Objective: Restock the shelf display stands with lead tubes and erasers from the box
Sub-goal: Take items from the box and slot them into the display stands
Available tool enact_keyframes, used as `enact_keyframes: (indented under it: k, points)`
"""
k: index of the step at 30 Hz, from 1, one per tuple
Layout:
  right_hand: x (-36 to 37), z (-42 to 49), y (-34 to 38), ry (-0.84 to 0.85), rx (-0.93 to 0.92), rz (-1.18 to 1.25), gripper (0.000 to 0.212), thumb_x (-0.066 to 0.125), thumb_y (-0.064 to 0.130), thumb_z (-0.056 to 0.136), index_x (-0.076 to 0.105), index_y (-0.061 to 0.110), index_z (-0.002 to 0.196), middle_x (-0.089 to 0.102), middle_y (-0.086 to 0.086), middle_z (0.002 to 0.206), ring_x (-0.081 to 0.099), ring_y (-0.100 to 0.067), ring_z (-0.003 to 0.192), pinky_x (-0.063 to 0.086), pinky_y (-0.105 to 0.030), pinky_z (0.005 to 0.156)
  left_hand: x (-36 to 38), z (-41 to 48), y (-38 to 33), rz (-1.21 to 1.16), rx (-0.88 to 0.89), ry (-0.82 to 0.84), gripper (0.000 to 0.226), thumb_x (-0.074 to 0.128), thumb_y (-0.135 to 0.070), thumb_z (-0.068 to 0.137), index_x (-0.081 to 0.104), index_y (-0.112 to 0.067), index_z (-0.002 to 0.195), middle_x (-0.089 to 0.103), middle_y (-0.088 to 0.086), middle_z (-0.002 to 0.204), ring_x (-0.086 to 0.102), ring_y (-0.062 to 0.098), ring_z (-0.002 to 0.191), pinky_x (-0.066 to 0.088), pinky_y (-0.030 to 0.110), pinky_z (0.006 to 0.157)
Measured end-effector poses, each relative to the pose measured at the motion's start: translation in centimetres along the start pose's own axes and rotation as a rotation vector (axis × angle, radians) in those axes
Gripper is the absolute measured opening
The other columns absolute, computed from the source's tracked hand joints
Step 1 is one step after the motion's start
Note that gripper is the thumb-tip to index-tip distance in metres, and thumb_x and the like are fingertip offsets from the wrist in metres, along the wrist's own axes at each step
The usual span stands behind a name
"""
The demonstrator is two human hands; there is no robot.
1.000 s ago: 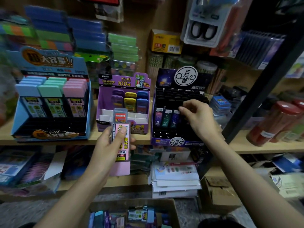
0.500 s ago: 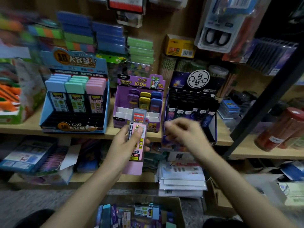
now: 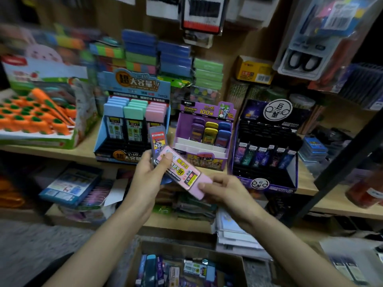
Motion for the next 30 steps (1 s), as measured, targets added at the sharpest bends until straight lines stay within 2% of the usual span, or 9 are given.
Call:
enact_keyframes:
  k: [3, 5, 9, 11, 14, 17, 20, 24, 30]
  points:
    - [-0.2, 1.4, 2.1, -0.083, -0.009, 0.107, 0.014, 0.064, 0.006, 0.084, 0.068, 0.01, 0.071, 0.071, -0.009, 0.076, 0.063, -0.016, 0.065, 0.051, -0.02, 0.056, -1.8, -0.4, -0.5, 0.025, -0.021, 0.022, 0.016, 0.061, -0.021, 0.085, 0.057, -0.022, 0.1, 0.074, -0.006, 0.086, 0.071, 0.009, 0.078, 0.055, 0.022, 0.057]
    - [0.4, 2.7, 3.8, -0.122, -0.059, 0.128, 0.015, 0.064, 0.009, 0.085, 0.068, 0.01, 0.07, 0.071, -0.008, 0.073, 0.061, -0.014, 0.063, 0.051, -0.017, 0.054, -2.6, -0.7, -0.8, 0.058, -0.019, 0.024, 0.025, 0.065, -0.026, 0.078, 0.057, -0.023, 0.102, 0.074, -0.006, 0.091, 0.071, 0.01, 0.081, 0.054, 0.022, 0.055]
    - [3.2, 5.2, 7.3, -0.095, -0.208, -0.049, 0.008, 0.062, 0.01, 0.088, 0.069, 0.012, 0.083, 0.071, 0.002, 0.065, 0.06, -0.008, 0.055, 0.049, -0.017, 0.051, -3.9, -1.0, -1.4, 0.131, -0.014, 0.023, 0.021, 0.064, -0.027, 0.081, 0.057, -0.021, 0.1, 0.072, -0.004, 0.085, 0.069, 0.008, 0.069, 0.052, 0.021, 0.051]
    - [4.2, 6.5, 9.8, -0.08, -0.326, -0.162, 0.008, 0.063, 0.009, 0.087, 0.069, 0.013, 0.083, 0.069, 0.005, 0.062, 0.058, -0.003, 0.052, 0.046, -0.015, 0.049, -4.7, -1.0, -1.8, 0.14, -0.007, 0.006, 0.022, 0.059, -0.034, 0.082, 0.057, -0.022, 0.1, 0.072, -0.005, 0.08, 0.067, 0.007, 0.065, 0.054, 0.023, 0.051]
    - [4.7, 8.5, 13.6, -0.132, -0.494, -0.254, 0.003, 0.065, 0.007, 0.086, 0.068, 0.009, 0.085, 0.066, 0.008, 0.057, 0.057, 0.001, 0.048, 0.041, -0.011, 0.044, -6.7, -0.8, -2.7, 0.151, 0.005, -0.09, 0.014, 0.049, -0.032, 0.093, 0.056, -0.02, 0.096, 0.072, -0.008, 0.072, 0.065, 0.004, 0.059, 0.054, 0.022, 0.05]
    - [5.6, 10.5, 14.8, -0.166, -0.618, -0.547, 0.008, 0.065, 0.011, 0.086, 0.068, 0.005, 0.091, 0.069, 0.0, 0.071, 0.061, -0.003, 0.057, 0.048, -0.019, 0.051, -8.8, -0.2, -3.5, 0.165, 0.048, -0.186, 0.013, 0.044, -0.025, 0.098, 0.055, -0.022, 0.092, 0.071, -0.01, 0.067, 0.064, 0.003, 0.054, 0.051, 0.019, 0.045]
    - [6.8, 12.0, 13.6, -0.179, -0.694, -0.88, 0.018, 0.066, 0.014, 0.086, 0.07, 0.002, 0.098, 0.071, -0.011, 0.091, 0.066, -0.02, 0.081, 0.053, -0.035, 0.075, -10.5, 0.1, -4.1, 0.146, 0.047, -0.236, 0.013, 0.044, -0.024, 0.098, 0.055, -0.027, 0.092, 0.071, -0.011, 0.066, 0.064, 0.003, 0.054, 0.051, 0.019, 0.044]
    - [7.8, 13.0, 11.9, -0.131, -0.772, -1.04, 0.024, 0.067, 0.016, 0.085, 0.069, 0.004, 0.106, 0.071, -0.01, 0.103, 0.064, -0.02, 0.092, 0.049, -0.033, 0.084, -11.6, 0.2, -4.2, 0.154, 0.041, -0.248, 0.013, 0.044, -0.026, 0.098, 0.056, -0.027, 0.094, 0.072, -0.01, 0.069, 0.065, 0.003, 0.057, 0.052, 0.019, 0.046]
    - [7.5, 13.8, 11.4, -0.12, -0.777, -1.064, 0.028, 0.067, 0.017, 0.085, 0.068, 0.004, 0.11, 0.07, -0.01, 0.108, 0.062, -0.018, 0.094, 0.045, -0.024, 0.08, -11.7, -0.2, -4.5, 0.153, 0.035, -0.254, 0.014, 0.043, -0.024, 0.098, 0.057, -0.022, 0.096, 0.072, -0.007, 0.07, 0.064, 0.004, 0.056, 0.05, 0.018, 0.044]
Point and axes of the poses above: each hand's wrist, its own z-axis towards the middle knuckle, its own x-axis out of the palm, y = z × x, the point moved 1 cm from there along z, towards the middle knuckle
